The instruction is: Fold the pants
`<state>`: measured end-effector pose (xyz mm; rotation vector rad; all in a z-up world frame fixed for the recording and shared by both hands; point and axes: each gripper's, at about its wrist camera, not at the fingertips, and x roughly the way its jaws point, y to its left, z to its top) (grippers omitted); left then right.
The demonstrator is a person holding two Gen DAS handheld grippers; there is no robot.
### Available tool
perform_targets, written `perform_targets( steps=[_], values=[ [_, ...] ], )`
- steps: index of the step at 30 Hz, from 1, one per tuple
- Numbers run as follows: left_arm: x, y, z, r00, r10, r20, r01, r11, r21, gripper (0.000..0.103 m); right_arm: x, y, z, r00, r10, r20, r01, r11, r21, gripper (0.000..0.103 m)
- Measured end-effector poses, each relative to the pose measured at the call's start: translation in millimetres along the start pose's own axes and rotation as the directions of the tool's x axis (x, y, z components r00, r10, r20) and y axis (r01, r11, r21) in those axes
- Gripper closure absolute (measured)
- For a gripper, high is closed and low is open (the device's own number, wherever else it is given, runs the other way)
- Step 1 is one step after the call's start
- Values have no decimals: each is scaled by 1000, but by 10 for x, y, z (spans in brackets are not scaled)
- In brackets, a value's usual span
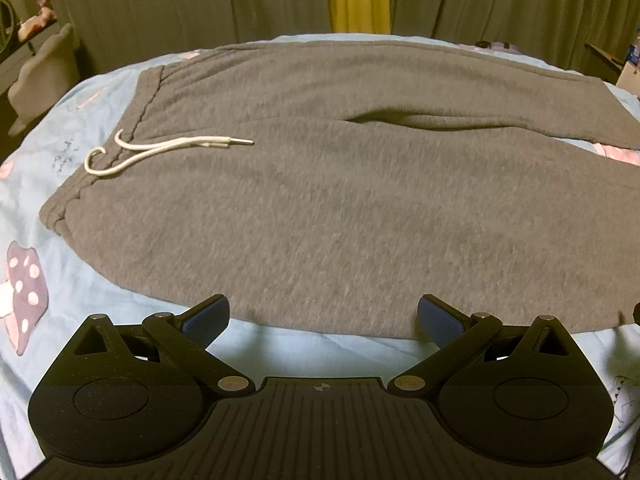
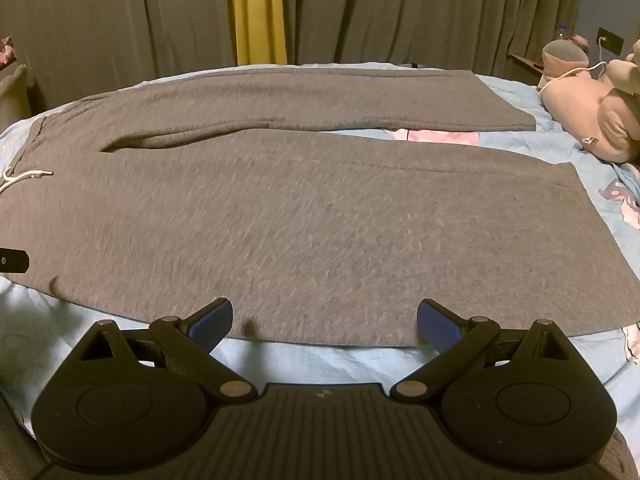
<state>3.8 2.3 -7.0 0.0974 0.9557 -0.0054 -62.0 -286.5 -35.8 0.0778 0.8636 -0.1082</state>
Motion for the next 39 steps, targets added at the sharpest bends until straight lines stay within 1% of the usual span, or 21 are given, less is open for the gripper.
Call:
perform_targets(
  steps=[2,11,17,20,22,26,28,30,31,32,33,34,35,36,37,38,39],
  values=[
    [-7,-6,-3,1000,11,3,-11,1000,3,0,7,9,-2,1000,-2,-3,2,1000,-3,4],
    [-37,31,17,1000,-1,8,1,1000,-17,0,22,20,22,1000,-3,-14,3,1000,-18,4],
    [-57,20,35,1000,15,14,-15,1000,-16,0,81,-55,66,999,16,-50,-15,999,29,4],
    [-70,11,68,999,43,21,-43,999,-21,0,146,-113,89,997,34,-73,-29,997,69,4],
    [-114,13,90,995,87,54,-85,996,-31,0,222,-156,111,994,52,-94,-42,994,99,4],
    [-209,-55,227,982,153,106,-152,988,-20,0,495,-231,142,981,80,-174,-53,986,157,4],
    [-276,-78,384,981,143,128,-139,989,-40,0,572,-242,151,979,80,-186,-49,985,165,4],
    [-319,-67,581,985,94,141,-81,992,-96,0,623,-232,159,979,74,-191,-42,986,164,4],
    [-317,-55,699,986,65,151,-44,989,-140,0,643,-239,163,979,73,-192,-41,985,166,4],
    [-296,-44,807,985,46,164,-17,985,-174,0,673,-260,170,977,78,-199,-43,983,177,4],
    [-239,-46,917,984,45,172,-9,979,-204,0,699,-294,182,973,92,-212,-50,979,196,4],
    [-150,-59,1025,982,75,174,-32,972,-234,0,713,-329,198,970,103,-221,-55,976,212,4],
    [-38,-84,1103,978,125,168,-78,963,-258,0,731,-356,218,966,115,-231,-62,972,225,4],
    [109,-112,1166,967,198,160,-148,949,-278,0,750,-359,237,961,120,-248,-66,974,216,4],
    [241,-143,1182,952,269,147,-220,933,-285,0,777,-337,281,953,122,-276,-71,980,186,4],
    [382,-166,1191,932,338,135,-290,913,-285,0,804,-313,369,938,126,-323,-85,986,141,4],
    [504,-170,1168,908,396,134,-349,894,-282,0,816,-324,502,930,135,-343,-102,988,113,4]
  ],
)
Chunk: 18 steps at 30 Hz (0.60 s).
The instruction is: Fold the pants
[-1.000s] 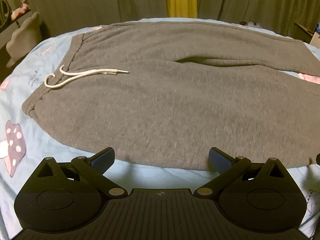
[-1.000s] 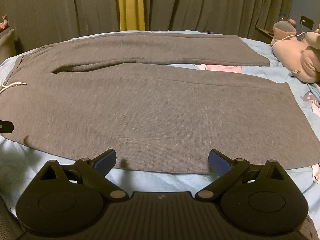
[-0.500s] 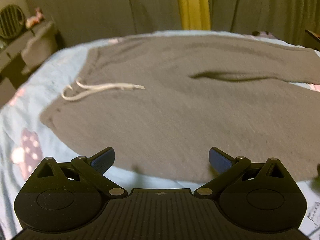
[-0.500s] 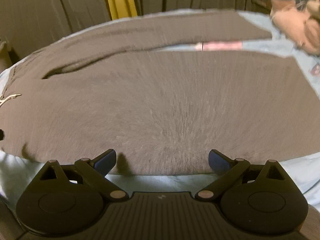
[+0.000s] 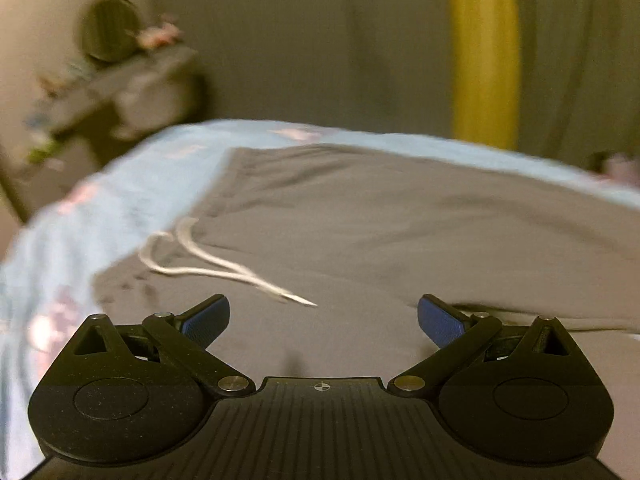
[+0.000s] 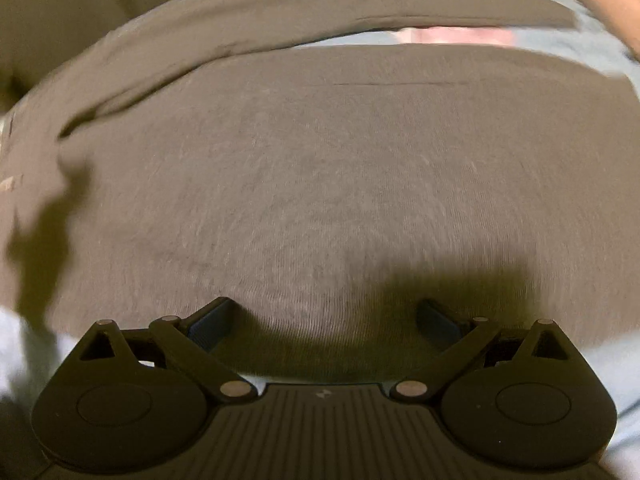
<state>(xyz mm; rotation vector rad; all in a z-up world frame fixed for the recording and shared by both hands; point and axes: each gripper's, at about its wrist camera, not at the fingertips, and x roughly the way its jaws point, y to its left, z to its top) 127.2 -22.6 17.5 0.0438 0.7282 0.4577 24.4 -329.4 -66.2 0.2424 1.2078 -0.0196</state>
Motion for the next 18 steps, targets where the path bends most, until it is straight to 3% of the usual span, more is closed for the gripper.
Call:
perform_targets(
  steps=[3,5,7,12,14,15,18],
  values=[
    [267,6,-110,996,92,13,-92,996,-3,0,-263,-139,584,984,-29,174,35,999,-29,4],
    [400,82,-75,996,85,-7,-85,995,-46,0,-341,-305,1134,953,-62,297,60,998,17,4],
    [437,171,-67,997,71,15,-69,993,-100,0,-214,-568,1870,933,-103,346,53,987,150,4],
    [623,145,-140,993,96,62,-86,987,-137,0,420,-1086,3200,932,-122,341,-56,882,468,10],
    [715,139,-171,993,96,67,-85,985,-152,0,715,-1180,3526,942,-145,302,-42,842,537,15],
    [764,133,-186,992,107,61,-96,983,-158,0,835,-1206,3641,946,-161,282,-26,828,560,23],
    [933,133,-215,992,123,8,-120,977,-176,0,1094,-1248,3781,953,-202,224,23,790,613,36]
  ],
)
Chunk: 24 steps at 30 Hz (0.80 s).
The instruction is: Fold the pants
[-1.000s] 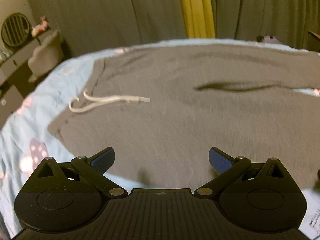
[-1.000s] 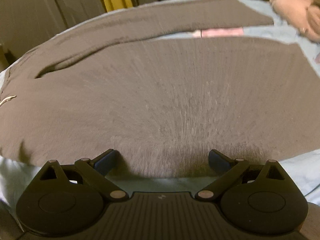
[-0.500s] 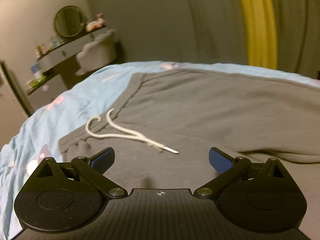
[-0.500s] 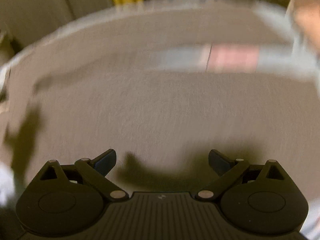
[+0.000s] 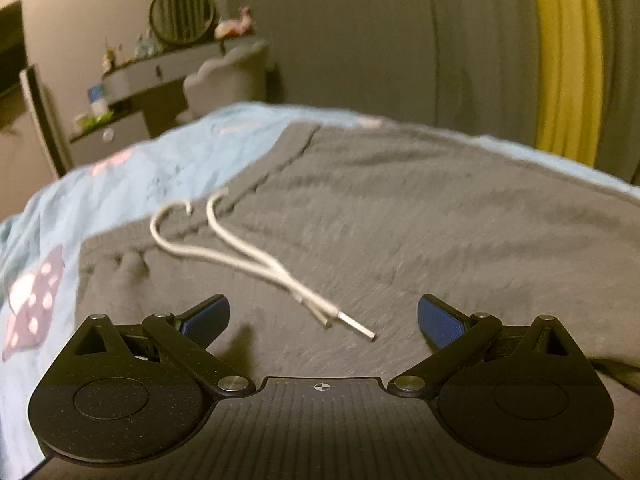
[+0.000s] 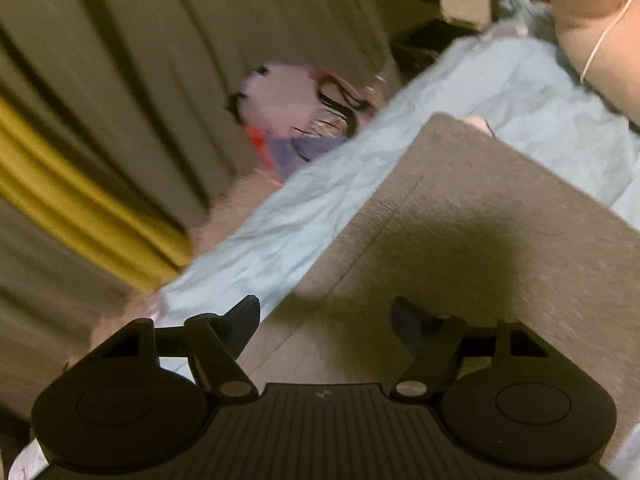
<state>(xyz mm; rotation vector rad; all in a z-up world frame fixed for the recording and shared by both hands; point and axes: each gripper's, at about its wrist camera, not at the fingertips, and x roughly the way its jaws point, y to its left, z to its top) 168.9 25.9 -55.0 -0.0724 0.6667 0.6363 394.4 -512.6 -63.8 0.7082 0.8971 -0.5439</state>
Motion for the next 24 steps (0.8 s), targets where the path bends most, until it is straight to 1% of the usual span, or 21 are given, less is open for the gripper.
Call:
perform_targets(
  steps=[1,2,4,8,9,10,11,12,14,15,16,17,19,21,23,24],
  values=[
    [60,-1,-10,1000,-6,-26,6,1000,0,0,70,20,13,999,-34,-2,34,999,2,46],
    [95,1,-24,999,-7,-39,7,1000,-2,0,127,42,23,999,-48,11,49,999,-6,48],
    [96,25,-47,999,-15,-29,15,1000,-13,0,163,50,54,999,-48,23,48,999,14,48],
    [84,36,-67,999,-24,-25,24,1000,3,0,332,103,132,995,-92,28,92,996,12,47],
    [81,46,-65,999,-28,-27,28,1000,1,0,360,136,122,993,-112,43,112,994,-1,52],
    [91,58,-59,999,-34,-32,33,999,-6,0,356,158,97,988,-141,57,143,990,-20,73],
    [105,70,-56,998,-40,-40,39,999,-14,0,364,195,63,979,-193,71,198,978,-61,86],
    [112,81,-52,998,-46,-46,45,999,-24,0,353,202,36,977,-201,76,208,973,-101,96],
    [130,93,-49,997,-58,-48,56,998,-31,0,229,126,26,982,-167,86,175,979,-101,98],
    [141,94,-47,997,-62,-47,61,998,-28,0,99,82,17,985,-142,100,153,983,-104,98],
    [152,95,-42,997,-68,-47,67,997,-29,0,-59,41,-9,986,-111,124,125,985,-115,98],
    [166,102,-35,996,-76,-49,75,997,-31,0,-287,-25,-47,984,-59,168,83,987,-135,98],
    [203,134,-23,993,-101,-57,99,994,-36,0,-814,-227,-181,969,43,245,-1,986,-167,98],
    [226,170,9,990,-123,-73,121,992,-36,0,-1407,-543,-421,944,134,302,-73,976,-204,98],
    [221,222,66,988,-135,-74,132,990,-44,0,-1897,-933,-723,926,187,329,-125,971,-202,98],
    [200,267,107,988,-147,-56,143,988,-60,0,-2121,-1170,-914,923,190,335,-128,972,-196,98]
  ],
)
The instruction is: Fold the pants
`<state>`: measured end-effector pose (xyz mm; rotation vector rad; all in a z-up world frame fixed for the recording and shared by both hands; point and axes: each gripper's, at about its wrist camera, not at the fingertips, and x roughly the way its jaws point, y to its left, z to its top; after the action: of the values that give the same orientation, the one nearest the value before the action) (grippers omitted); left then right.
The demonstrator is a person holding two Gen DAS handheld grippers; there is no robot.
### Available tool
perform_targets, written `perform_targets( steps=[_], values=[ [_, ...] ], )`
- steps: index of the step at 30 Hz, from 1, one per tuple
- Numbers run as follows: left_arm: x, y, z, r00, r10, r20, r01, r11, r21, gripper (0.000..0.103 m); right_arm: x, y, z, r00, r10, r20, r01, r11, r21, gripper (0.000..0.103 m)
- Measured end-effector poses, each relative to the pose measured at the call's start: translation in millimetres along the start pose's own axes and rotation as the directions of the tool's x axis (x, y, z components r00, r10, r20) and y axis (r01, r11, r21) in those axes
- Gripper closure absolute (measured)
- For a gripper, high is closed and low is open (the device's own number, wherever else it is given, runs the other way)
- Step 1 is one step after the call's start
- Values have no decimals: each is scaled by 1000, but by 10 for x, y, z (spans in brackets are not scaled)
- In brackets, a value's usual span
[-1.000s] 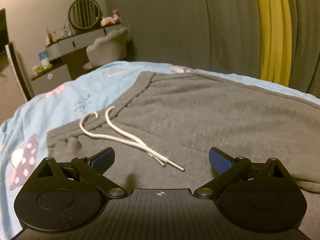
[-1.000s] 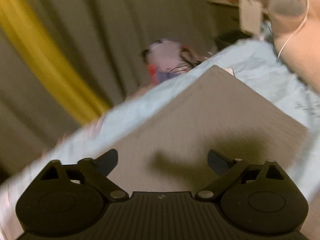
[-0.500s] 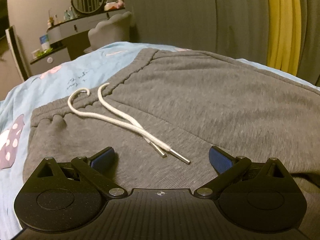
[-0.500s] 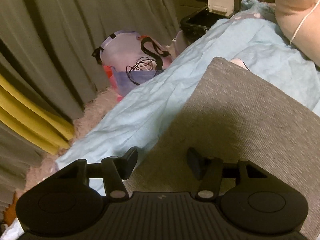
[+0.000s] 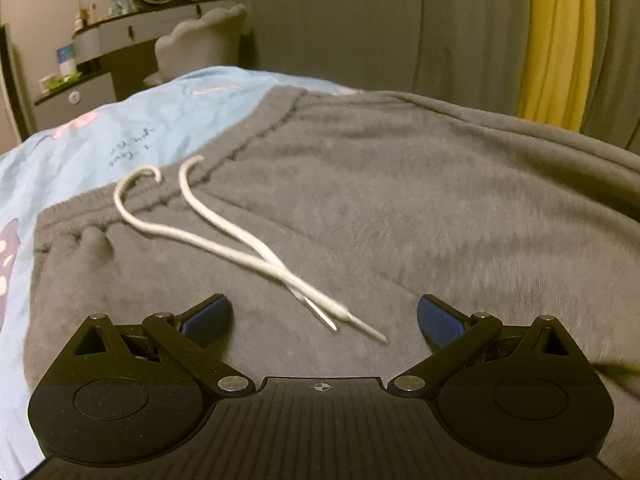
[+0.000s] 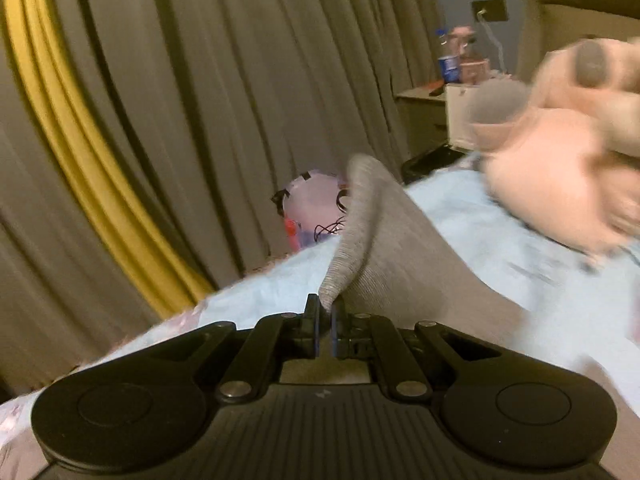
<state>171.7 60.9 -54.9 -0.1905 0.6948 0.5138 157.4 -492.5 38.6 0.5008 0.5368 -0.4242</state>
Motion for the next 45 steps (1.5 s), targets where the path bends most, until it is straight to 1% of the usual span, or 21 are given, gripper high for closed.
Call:
perform_targets(
  steps=[3,5,8,10,13,14,15,19,20,22,24,26,27,28,30,32,34,37,39,41,45],
  values=[
    [-129,84,174,997,-43,70,45,999,-24,0,-594,-526,-545,999,-29,-46,31,998,58,98],
    [-199,119,349,987,-125,101,128,992,-15,0,-661,-924,-970,986,-70,-152,87,990,109,98],
    [-104,161,631,964,-249,92,253,967,-40,0,-511,-1429,-1354,956,-121,-269,178,964,197,101],
    [80,161,867,959,-280,43,282,957,-62,0,-531,-1579,-1401,971,-71,-228,128,962,243,101],
    [405,40,1233,948,-310,-72,306,950,-62,0,-556,-1562,-1272,975,-98,-198,141,966,216,92],
    [538,-16,1327,941,-317,-119,311,948,-70,0,-545,-1567,-1239,974,-111,-195,153,965,214,86],
    [722,-92,1434,929,-320,-186,309,947,-86,0,-532,-1599,-1228,974,-114,-196,159,960,231,74],
    [1227,-233,1575,887,-329,-322,290,943,-164,1,-523,-1754,-1288,980,-78,-183,135,938,320,70],
    [1306,-261,1585,885,-325,-334,283,944,-169,10,-548,-1752,-1311,981,-76,-180,132,936,325,70],
    [1423,-308,1574,899,-267,-347,232,963,-140,19,-556,-1761,-1325,982,-68,-177,125,934,334,70],
    [1563,-356,1550,897,-215,-386,191,976,-101,29,-519,-1776,-1323,983,-69,-173,128,926,355,70],
    [1532,-341,1546,910,-179,-375,172,984,-53,69,-482,-1765,-1300,982,-78,-173,136,925,356,70],
    [1498,-299,1565,911,-177,-372,172,984,-45,77,-470,-1746,-1289,980,-92,-178,149,927,343,80],
    [1448,-213,1598,908,-198,-370,185,980,-70,84,-450,-1725,-1271,976,-112,-186,169,930,326,96],
    [1262,17,1656,903,-269,-334,231,961,-150,87,-395,-1730,-1212,974,-100,-203,163,931,327,98],
    [947,295,1718,895,-363,-258,313,925,-215,88,-449,-1737,-1142,974,-87,-207,154,930,335,98],
    [603,597,1744,878,-436,-200,384,889,-250,88,-678,-1765,-1028,990,-35,-137,83,928,364,99],
    [33,1074,1627,854,-509,-110,467,842,-269,89,-1092,-1852,-894,1000,13,-29,0,916,402,101],
    [-245,1378,1403,847,-525,-88,486,830,-274,89,-1349,-1963,-883,1000,9,10,-12,914,405,101],
    [-357,1636,1076,851,-512,-116,470,842,-265,88,-1516,-2100,-956,999,-40,14,31,922,387,101],
    [-164,1978,372,870,-416,-266,335,893,-300,84,-1502,-2502,-1300,993,-66,-101,105,881,461,101]
  ],
)
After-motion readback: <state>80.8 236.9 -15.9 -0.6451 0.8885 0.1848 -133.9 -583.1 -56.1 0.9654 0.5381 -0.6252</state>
